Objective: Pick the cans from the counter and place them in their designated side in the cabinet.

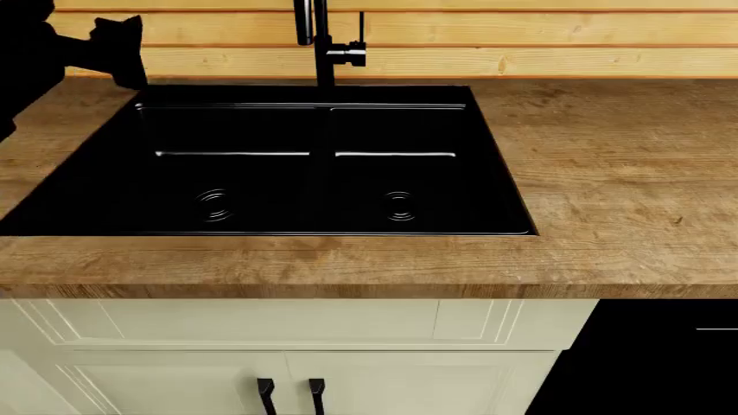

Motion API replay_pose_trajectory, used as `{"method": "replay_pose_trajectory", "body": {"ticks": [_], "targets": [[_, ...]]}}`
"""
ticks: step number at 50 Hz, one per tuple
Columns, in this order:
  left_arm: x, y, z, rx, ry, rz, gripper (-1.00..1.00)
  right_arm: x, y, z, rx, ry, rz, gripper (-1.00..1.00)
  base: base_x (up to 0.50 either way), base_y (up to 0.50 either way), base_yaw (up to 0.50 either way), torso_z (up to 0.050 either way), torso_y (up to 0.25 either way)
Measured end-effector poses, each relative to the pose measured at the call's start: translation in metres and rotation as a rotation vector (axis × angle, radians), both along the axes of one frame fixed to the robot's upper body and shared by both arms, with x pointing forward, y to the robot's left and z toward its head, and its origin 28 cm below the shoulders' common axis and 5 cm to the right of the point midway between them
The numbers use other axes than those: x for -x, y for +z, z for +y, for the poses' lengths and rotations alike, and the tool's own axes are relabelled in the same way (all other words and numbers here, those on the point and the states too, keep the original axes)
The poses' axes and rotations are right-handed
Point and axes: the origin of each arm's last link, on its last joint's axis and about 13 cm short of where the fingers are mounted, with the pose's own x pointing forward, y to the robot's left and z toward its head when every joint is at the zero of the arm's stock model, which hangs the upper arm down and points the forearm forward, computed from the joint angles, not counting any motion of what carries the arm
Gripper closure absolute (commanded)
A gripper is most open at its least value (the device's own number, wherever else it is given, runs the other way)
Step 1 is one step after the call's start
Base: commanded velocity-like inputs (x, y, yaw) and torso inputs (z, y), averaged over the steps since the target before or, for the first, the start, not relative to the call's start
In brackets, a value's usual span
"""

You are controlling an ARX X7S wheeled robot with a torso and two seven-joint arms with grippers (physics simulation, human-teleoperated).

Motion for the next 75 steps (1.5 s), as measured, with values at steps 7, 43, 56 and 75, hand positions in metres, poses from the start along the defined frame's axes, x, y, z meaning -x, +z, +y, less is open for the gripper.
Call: {"method": "replay_pose_trajectory", "body": {"ticks": [7, 43, 56, 75], "targets": [[0.007, 0.008, 0.012, 0.007, 0.016, 0.003, -1.00, 0.004, 0.005, 0.002, -0.002, 0.000, -0.018, 1.00, 0.16, 0.00, 0.00, 0.000, 0.000], [0.014, 0.014, 0.021, 0.027, 0.041, -0.003, -1.00, 0.007, 0.007, 0.005, -0.004, -0.001, -0.028, 1.00, 0.25, 0.00, 0.00, 0.000, 0.001], [0.016, 0.016, 0.023, 0.032, 0.042, -0.005, -1.00, 0.007, 0.007, 0.005, -0.004, -0.001, -0.028, 1.00, 0.25, 0.00, 0.00, 0.000, 0.002], [0.015, 0.013, 0.024, 0.038, 0.051, -0.006, -1.00, 0.007, 0.007, 0.005, -0.004, -0.001, -0.029, 1.00, 0.25, 0.00, 0.00, 0.000, 0.001]]}}
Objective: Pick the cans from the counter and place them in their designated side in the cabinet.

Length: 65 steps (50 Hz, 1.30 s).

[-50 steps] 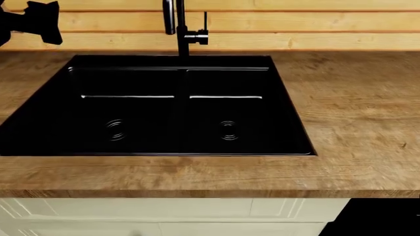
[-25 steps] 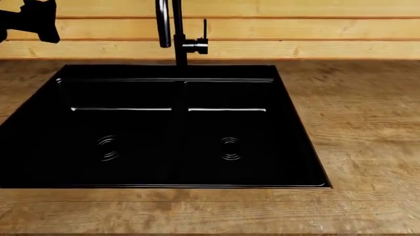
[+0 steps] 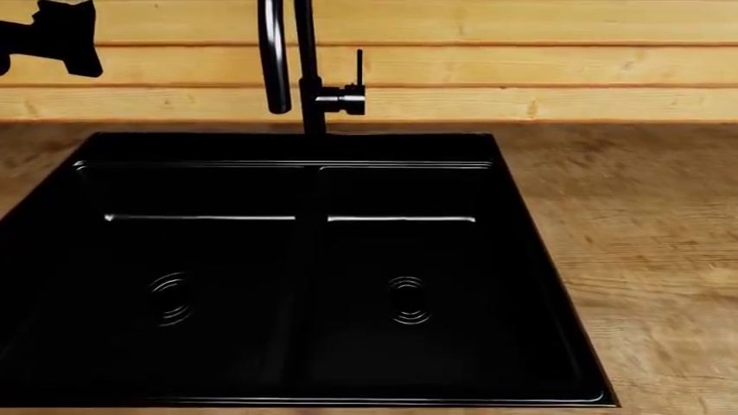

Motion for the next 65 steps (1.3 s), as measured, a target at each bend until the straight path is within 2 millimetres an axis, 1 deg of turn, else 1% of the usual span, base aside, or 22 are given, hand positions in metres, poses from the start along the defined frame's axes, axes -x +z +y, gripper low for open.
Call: {"method": "replay_pose_trajectory", "body": {"ticks": [28, 29, 65], "targets": [[0.0007, -0.0007, 0.0000, 0.002, 0.016, 0.002, -1.00, -0.0001, -0.0001, 0.0000, 0.000, 0.000, 0.000, 1.00, 0.00, 0.00, 0.00, 0.000, 0.001], [0.0007, -0.0006, 0.0000, 0.002, 0.017, 0.002, -1.00, -0.0001, -0.0001, 0.0000, 0.000, 0.000, 0.000, -1.00, 0.00, 0.00, 0.00, 0.000, 0.000], [0.0013, 0.0012, 0.0002, 0.005, 0.030, -0.009, -1.00, 0.0047, 0.0054, -0.0002, 0.012, -0.002, -0.028, -1.00, 0.00, 0.00, 0.00, 0.000, 0.000]]}}
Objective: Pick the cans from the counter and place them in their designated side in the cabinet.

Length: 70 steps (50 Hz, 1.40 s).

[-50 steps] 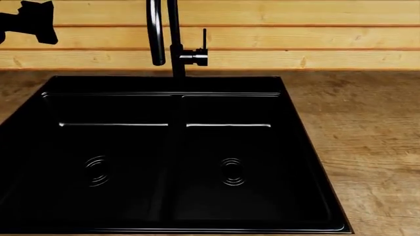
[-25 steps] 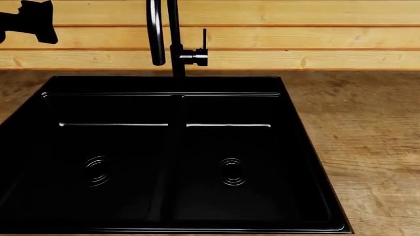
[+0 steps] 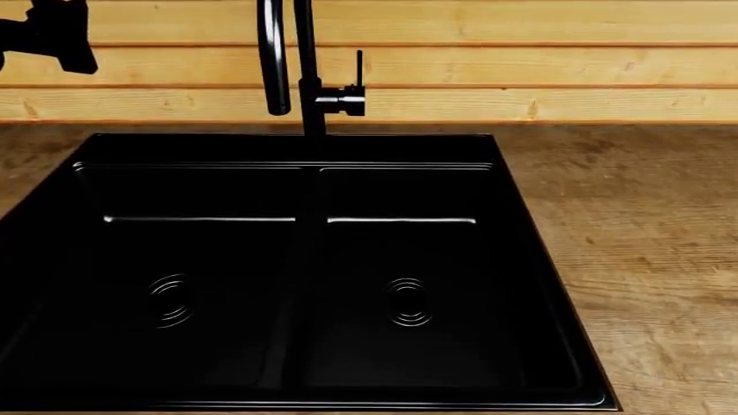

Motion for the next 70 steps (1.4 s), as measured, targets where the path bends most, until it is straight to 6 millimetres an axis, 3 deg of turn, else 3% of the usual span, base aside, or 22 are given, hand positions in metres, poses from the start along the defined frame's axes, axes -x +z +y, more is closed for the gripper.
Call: {"method": "replay_pose_trajectory", "body": {"ticks": [13, 58, 70], "targets": [[0.0002, 0.0017, -0.0009, -0.002, 0.001, -0.002, -1.00, 0.0001, 0.0001, 0.0000, 0.000, 0.000, -0.001, -1.00, -0.01, 0.00, 0.00, 0.000, 0.000], [-0.0007, 0.0024, -0.0041, -0.006, -0.006, -0.011, -1.00, 0.0001, 0.0001, 0.0000, 0.000, 0.000, -0.001, -1.00, -0.49, 0.00, 0.00, 0.000, 0.000], [-0.0011, 0.0012, -0.0073, -0.013, -0.004, -0.024, -1.00, 0.0002, 0.0003, 0.0000, 0.000, 0.000, -0.002, -1.00, 0.00, 0.00, 0.00, 0.001, 0.000]]}}
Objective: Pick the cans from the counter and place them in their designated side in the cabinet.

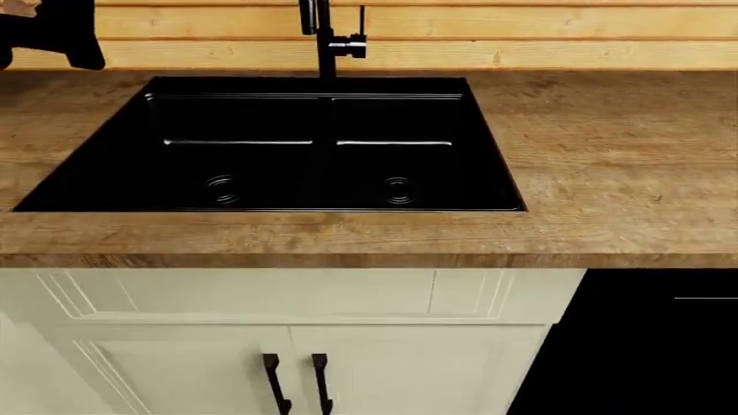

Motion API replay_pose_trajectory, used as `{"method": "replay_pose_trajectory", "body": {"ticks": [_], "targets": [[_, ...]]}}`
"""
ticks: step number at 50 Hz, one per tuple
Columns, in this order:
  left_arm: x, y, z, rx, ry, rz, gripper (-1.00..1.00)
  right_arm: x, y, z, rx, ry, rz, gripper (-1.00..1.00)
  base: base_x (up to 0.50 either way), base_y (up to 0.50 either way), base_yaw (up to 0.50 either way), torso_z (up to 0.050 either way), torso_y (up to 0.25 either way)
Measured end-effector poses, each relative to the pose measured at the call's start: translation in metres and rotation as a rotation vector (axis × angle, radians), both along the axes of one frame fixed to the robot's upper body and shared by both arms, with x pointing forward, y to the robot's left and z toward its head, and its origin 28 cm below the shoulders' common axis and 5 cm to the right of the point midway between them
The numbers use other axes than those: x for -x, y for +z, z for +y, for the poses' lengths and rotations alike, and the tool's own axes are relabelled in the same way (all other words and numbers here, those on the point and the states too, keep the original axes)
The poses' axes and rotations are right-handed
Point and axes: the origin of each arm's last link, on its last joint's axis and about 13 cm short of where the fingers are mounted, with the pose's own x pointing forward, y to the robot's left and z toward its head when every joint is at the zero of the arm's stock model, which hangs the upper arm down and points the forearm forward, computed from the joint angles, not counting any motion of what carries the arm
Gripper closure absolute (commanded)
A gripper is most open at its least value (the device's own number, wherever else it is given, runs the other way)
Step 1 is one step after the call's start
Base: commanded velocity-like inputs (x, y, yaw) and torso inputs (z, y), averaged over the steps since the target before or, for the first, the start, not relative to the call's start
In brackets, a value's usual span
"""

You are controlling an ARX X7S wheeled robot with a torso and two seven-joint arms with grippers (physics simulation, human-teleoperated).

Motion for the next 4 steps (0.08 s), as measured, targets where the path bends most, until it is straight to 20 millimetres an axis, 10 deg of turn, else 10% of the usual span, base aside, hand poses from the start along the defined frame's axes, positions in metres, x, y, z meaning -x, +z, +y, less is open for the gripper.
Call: {"method": "replay_pose_trajectory", "body": {"ticks": [4], "targets": [[0.0005, 0.0003, -0.0025, -0.001, -0.002, -0.008, -1.00, 0.0000, 0.0000, 0.0000, 0.000, 0.000, 0.000, -1.00, 0.00, 0.00, 0.00, 0.000, 0.000]]}}
